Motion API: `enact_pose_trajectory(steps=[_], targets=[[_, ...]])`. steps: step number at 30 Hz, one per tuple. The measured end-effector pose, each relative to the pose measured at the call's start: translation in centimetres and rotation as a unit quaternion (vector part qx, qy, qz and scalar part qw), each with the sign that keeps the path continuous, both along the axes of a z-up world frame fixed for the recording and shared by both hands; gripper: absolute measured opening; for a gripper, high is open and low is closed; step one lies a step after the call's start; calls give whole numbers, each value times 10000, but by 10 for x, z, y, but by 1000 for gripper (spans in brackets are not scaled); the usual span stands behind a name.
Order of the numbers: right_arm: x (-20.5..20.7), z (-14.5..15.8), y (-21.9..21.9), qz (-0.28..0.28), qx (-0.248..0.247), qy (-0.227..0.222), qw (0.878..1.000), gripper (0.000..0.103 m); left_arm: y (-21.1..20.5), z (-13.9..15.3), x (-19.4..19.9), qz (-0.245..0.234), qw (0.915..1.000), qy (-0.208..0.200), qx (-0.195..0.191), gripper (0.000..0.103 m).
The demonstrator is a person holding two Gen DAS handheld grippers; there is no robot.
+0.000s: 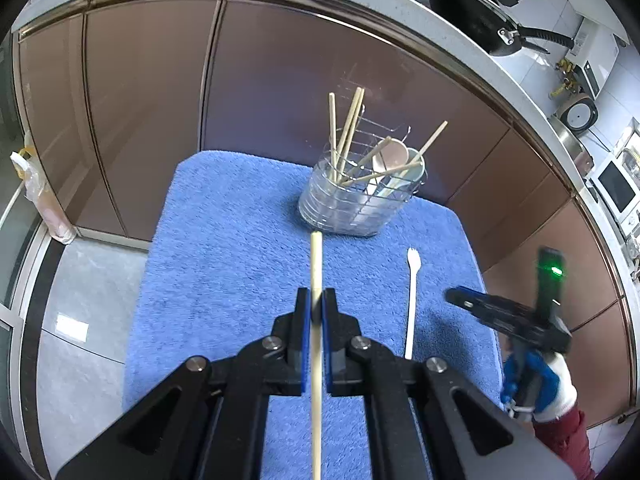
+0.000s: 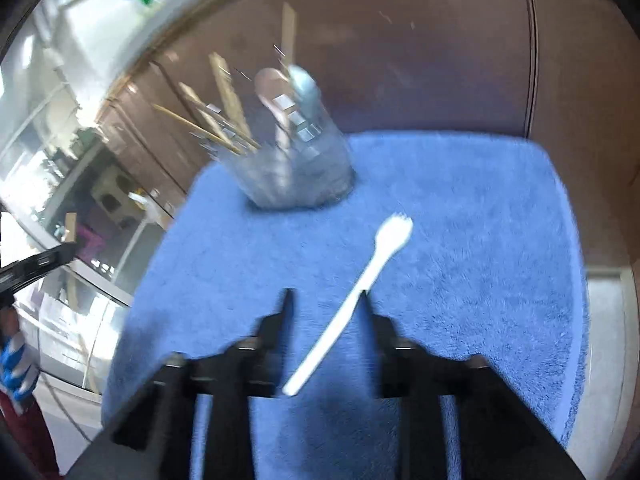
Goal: Organize utensils
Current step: 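Carry the chopstick and spork up and lower them into the clear holder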
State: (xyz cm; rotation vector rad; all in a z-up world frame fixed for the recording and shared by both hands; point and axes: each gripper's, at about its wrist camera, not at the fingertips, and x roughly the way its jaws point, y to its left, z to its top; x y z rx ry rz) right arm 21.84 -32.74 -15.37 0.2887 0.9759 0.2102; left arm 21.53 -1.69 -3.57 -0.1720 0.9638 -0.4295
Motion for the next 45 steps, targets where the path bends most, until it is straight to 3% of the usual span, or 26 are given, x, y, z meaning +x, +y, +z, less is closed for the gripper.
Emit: enact_pose_trajectory(steps=[4, 10, 12, 14, 17, 21, 27, 32, 39, 45], targets=[[43, -34, 1, -235, -235, 625, 9975, 39, -1, -10, 6, -46, 9999, 96, -58, 5], [84, -60, 18, -297, -929, 1133, 9888, 38, 2, -21, 15, -102, 9997, 199, -85, 5], [88, -60, 27, -272, -1249, 1148, 9851, 36, 1, -25, 17, -134, 9997, 210, -81, 5], [90, -60, 32, -223, -1498, 1187, 9813, 26, -1, -27, 17, -154, 9996, 229, -102, 5], [89, -57, 25, -224, -1362, 1251, 9825, 10, -2, -27, 17, -157, 9995, 232, -121, 5], [79, -51, 11, -230, -943, 1187, 9882, 9, 0, -21, 13, -148, 9997, 181, -101, 5], [44, -34, 0, -72, -398, 681, 9969, 9, 1, -10, 2, -101, 9999, 61, -81, 5], [0, 0, 1, 137, -97, -180, 9997, 9, -5, 1, -10, -126, 9998, -106, -81, 5], [-44, 49, 6, 144, 84, -1182, 9928, 9, -13, 24, -21, -95, 9983, -528, -223, 5], [-45, 85, 28, 96, 18, -2019, 9794, 9, -24, 55, -14, 14, 9930, -1093, -442, 5]])
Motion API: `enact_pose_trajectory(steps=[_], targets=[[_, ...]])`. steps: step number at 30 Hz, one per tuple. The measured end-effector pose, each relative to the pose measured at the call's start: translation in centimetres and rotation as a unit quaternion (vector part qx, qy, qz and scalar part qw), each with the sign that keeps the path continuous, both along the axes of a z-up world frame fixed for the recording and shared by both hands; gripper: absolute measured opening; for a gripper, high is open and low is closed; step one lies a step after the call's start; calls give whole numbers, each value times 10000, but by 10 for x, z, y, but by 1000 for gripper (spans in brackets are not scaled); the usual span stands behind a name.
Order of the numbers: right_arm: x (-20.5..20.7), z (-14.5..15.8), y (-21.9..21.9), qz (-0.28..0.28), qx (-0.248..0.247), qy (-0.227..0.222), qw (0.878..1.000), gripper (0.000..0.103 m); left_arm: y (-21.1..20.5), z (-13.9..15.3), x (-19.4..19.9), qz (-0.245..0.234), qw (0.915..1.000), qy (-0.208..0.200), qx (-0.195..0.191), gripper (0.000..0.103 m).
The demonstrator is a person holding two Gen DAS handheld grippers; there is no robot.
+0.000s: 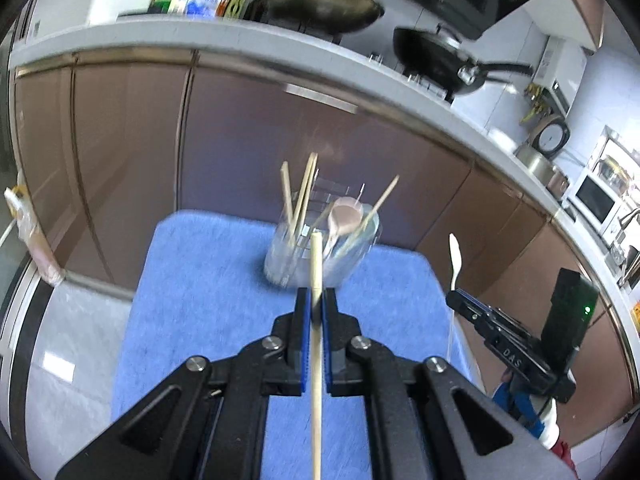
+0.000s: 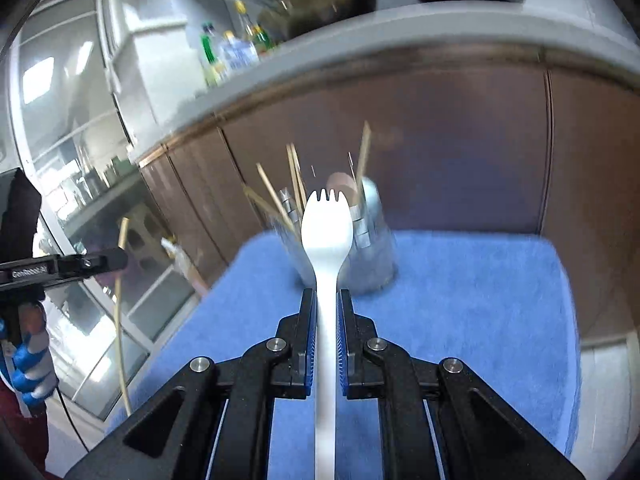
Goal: Organize utensils
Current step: 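Carry the chopstick and spork up and lower them into the clear holder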
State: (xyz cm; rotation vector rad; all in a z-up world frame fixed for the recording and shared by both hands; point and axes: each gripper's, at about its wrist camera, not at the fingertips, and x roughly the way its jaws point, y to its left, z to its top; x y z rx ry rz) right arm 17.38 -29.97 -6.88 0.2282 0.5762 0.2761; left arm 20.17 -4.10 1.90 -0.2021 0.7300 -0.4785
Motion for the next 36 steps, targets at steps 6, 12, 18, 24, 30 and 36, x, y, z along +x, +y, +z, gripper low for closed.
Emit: enact_pose_trajectory(steps=[6, 12, 18, 24, 30, 36], targets=[[22, 53, 16, -93, -25, -1040, 9945, 9, -18, 39, 28, 43, 9969, -728, -302, 5], [66, 90, 22, -255, 79, -1961, 9802, 9, -41, 63, 67, 193, 9888, -1403, -474, 5], [120, 82, 31, -381, 91, -2270, 9731, 10, -65, 59, 112, 402, 9806, -1865, -451, 5], [153, 56, 28, -564, 89, -2370, 9698, 10, -75, 33, 145, 694, 9754, -2049, -428, 5], [163, 30, 30, -769, -63, -2443, 9666, 10, -84, 1, 161, 920, 9708, -2199, -283, 5], [157, 5, 38, -869, -361, -2456, 9648, 10, -89, -23, 161, 956, 9680, -2318, -69, 5]])
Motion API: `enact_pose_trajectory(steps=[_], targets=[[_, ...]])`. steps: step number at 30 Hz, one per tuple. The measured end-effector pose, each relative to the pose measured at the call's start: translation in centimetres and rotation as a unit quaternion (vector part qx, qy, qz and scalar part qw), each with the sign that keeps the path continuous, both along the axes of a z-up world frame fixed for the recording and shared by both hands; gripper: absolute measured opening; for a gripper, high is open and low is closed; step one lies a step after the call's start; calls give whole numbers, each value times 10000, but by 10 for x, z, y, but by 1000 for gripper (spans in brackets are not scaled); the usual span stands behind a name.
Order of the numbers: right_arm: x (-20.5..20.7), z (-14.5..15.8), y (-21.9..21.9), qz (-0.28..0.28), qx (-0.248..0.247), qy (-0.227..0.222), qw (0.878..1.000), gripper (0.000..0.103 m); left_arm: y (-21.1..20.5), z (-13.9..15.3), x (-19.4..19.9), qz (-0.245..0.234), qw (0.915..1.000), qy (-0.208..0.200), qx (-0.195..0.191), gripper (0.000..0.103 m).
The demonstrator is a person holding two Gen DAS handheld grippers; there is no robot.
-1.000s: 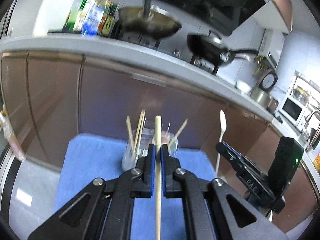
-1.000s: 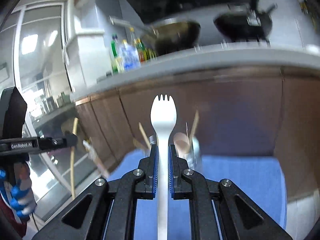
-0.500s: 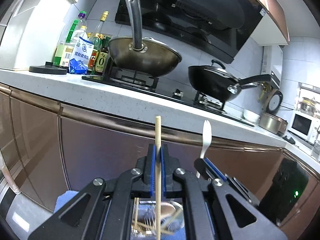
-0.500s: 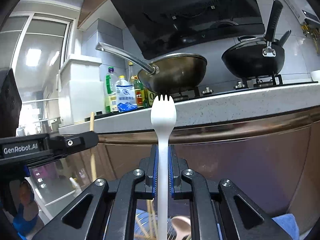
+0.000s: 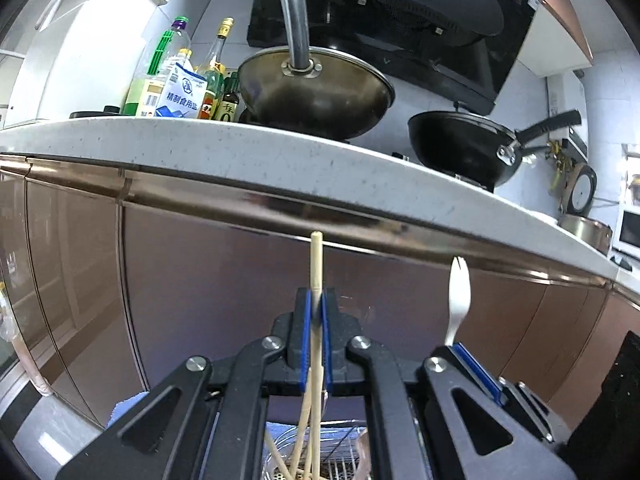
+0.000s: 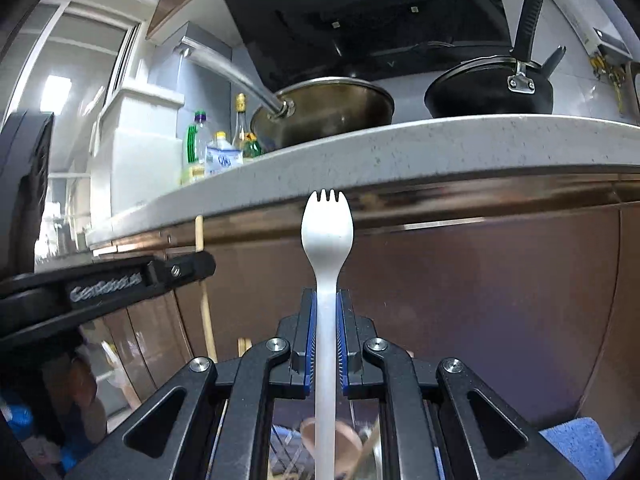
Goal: Organize utensils
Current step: 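Carry the chopstick and spork up and lower them into the clear holder, then open both grippers and withdraw them from the holder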
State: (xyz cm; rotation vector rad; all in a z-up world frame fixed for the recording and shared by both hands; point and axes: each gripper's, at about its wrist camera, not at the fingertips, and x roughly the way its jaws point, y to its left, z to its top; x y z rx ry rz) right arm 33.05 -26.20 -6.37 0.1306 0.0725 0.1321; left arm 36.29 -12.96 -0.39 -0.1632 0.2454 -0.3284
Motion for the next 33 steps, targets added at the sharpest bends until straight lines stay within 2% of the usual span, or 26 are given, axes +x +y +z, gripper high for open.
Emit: enact_pose_trajectory(steps=[3, 5, 6, 11, 15, 25, 27, 33], targets=[[-8, -9, 3, -29, -194, 51, 9998, 12, 0, -3, -4, -35, 9999, -19, 98, 7], [-11, -11, 4, -19, -277, 116, 9995, 23, 2, -3, -7, -51, 9999, 14, 106, 7], [-14, -12, 4, -22, -296, 152, 9994, 25, 4, -2, -9, -46, 9999, 40, 105, 7], [-27, -6, -4, -90, -238, 229, 9994, 29, 15, 5, -22, -3, 9998, 132, 122, 10], [-45, 5, -11, -183, -207, 275, 9992, 32, 25, 14, -41, 76, 9996, 160, 239, 22], [-111, 25, -16, -353, -147, 512, 9980, 52, 47, 32, -119, 291, 9963, 313, 747, 42], [-130, 26, -14, -392, -178, 590, 9973, 57, 52, 35, -139, 355, 9953, 330, 839, 43], [-180, 31, -9, -498, -239, 758, 9956, 77, 62, 44, -196, 573, 9916, 155, 1153, 50]])
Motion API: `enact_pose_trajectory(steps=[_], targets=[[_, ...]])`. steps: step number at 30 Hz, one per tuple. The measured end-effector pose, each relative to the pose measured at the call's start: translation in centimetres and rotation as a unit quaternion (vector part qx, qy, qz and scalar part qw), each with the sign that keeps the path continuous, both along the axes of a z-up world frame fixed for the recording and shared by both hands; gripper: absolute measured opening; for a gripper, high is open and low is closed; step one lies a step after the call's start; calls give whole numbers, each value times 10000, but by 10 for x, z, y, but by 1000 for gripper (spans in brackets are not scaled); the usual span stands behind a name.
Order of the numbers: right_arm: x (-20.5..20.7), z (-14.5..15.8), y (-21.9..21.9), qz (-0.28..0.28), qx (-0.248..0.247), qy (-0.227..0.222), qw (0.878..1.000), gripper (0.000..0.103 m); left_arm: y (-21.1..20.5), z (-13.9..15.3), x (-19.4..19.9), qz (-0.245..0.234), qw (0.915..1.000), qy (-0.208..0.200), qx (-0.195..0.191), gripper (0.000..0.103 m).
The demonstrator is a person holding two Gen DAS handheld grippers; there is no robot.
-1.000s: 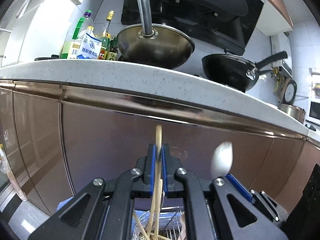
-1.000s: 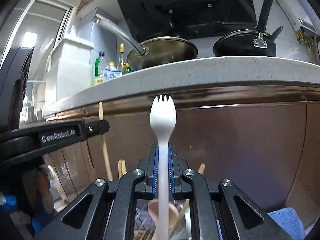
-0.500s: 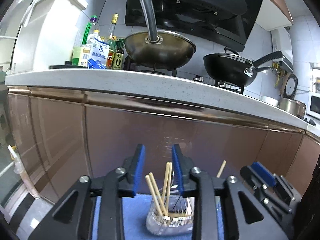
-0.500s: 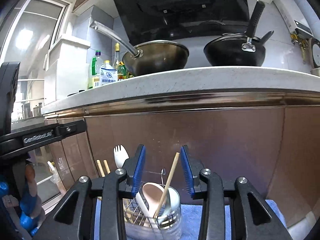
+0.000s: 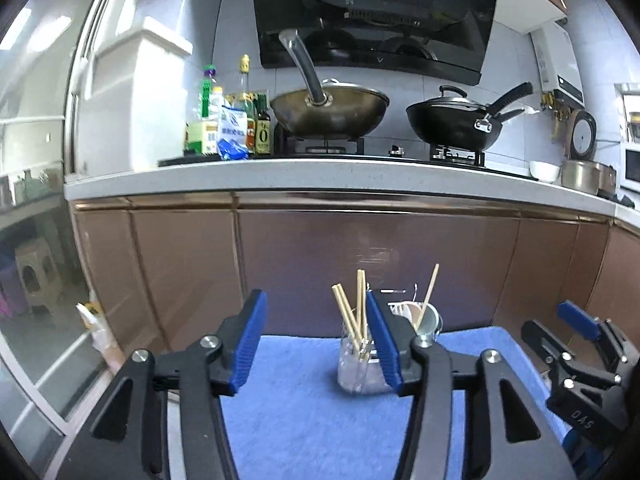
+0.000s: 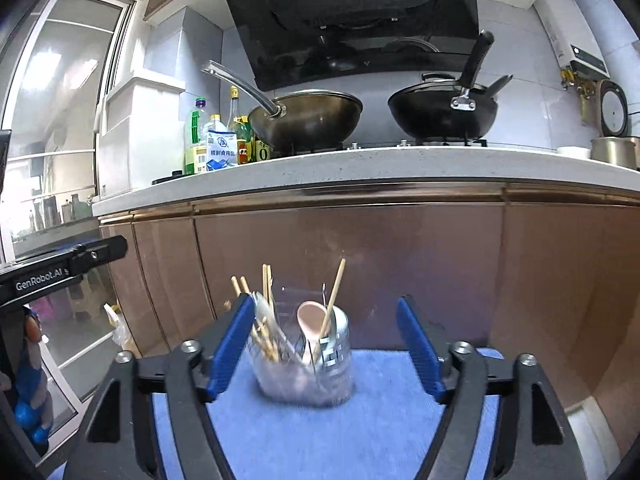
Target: Organize utensils
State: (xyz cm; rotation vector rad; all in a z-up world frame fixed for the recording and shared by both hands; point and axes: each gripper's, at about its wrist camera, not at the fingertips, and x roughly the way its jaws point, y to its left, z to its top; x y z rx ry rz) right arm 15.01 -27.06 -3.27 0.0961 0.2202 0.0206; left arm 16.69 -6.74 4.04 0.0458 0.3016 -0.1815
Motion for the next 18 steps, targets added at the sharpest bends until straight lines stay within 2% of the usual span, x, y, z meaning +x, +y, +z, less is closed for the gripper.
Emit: enact_pose_trajectory(steps=[2, 6, 10, 13, 18], targets=[[-19, 2, 1, -37, -11, 12, 10000, 84, 3, 2, -15, 17, 10000, -58, 69, 52], [-51, 8, 2, -90, -47, 28, 9999, 90, 11, 9, -50, 126, 9995, -231, 159, 53], [-77, 13, 7, -59, -165, 42, 9998, 95, 18, 16, -75, 234, 9987, -412, 183, 59], [-92, 16, 12, -40, -265, 6, 9996, 103, 22, 20, -89, 269, 9984, -466, 182, 61], [-118, 19, 13, -104, -371, -65, 9992, 103, 26, 22, -109, 319, 9976, -563, 242, 66]])
